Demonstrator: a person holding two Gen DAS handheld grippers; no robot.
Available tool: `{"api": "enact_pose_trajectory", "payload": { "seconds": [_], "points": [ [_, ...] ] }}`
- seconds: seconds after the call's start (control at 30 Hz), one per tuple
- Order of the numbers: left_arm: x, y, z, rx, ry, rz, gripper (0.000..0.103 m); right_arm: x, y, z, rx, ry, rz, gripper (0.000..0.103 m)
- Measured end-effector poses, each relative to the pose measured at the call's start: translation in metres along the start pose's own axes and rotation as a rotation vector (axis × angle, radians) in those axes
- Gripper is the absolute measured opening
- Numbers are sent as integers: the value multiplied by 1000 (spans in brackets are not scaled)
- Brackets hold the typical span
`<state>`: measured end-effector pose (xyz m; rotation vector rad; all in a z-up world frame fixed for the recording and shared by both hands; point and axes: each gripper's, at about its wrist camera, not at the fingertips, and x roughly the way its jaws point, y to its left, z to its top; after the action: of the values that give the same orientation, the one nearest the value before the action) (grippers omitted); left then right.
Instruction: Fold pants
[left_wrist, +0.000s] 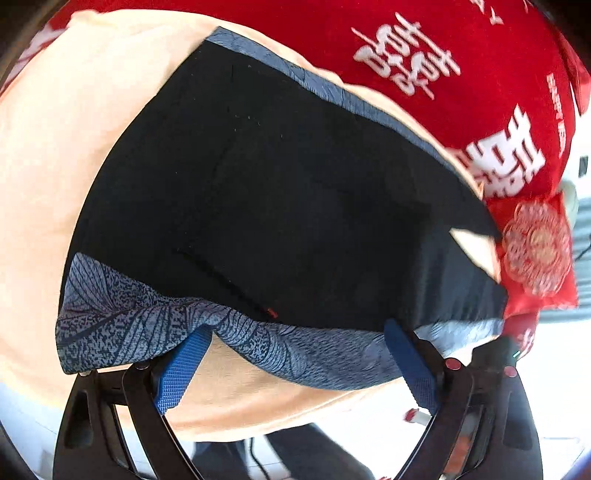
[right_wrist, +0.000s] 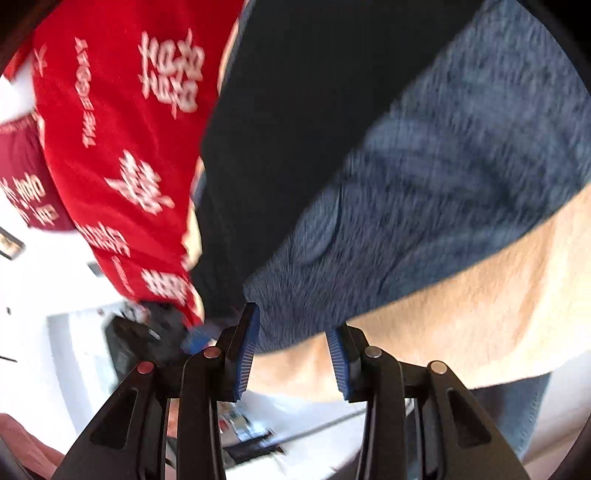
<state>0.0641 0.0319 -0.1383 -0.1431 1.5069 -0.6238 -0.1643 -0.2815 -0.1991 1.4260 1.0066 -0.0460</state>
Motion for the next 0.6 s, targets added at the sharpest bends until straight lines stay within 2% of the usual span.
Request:
{"api": "enact_pose_trajectory", "payload": {
  "seconds": [0.13,0.17,0.2,0.23,0.27,0.3,0.33,0.4,0.47,0.6],
  "points": [
    [10,6,-9,4,24,61,95,-2,-11,-2,39,-6,-7,39],
    [13,9,-11,-8,24,84,84,-4,-16,-2,77,-8,16,38],
    [15,12,-12,-21,30,101,68,-5,-19,-2,111,-10,30,34],
    [17,16,-11,-45,39,108,61,-5,-20,-1,134,-16,36,17],
    [18,22,-9,-85,41,108,45,-7,-19,1,150,-25,44,9],
    [17,27,-8,-104,42,109,28,-8,-14,3,159,-33,54,9],
    [15,30,-6,-117,39,101,24,-13,-3,4,145,-38,51,9],
    [2,29,-3,-124,15,72,23,-18,20,7,78,-32,17,9],
    [-15,18,1,-82,-16,73,23,-27,46,13,22,-31,11,9],
    [-47,-7,22,-54,-85,54,23,-40,100,44,-113,-14,-16,9]
  ]
}}
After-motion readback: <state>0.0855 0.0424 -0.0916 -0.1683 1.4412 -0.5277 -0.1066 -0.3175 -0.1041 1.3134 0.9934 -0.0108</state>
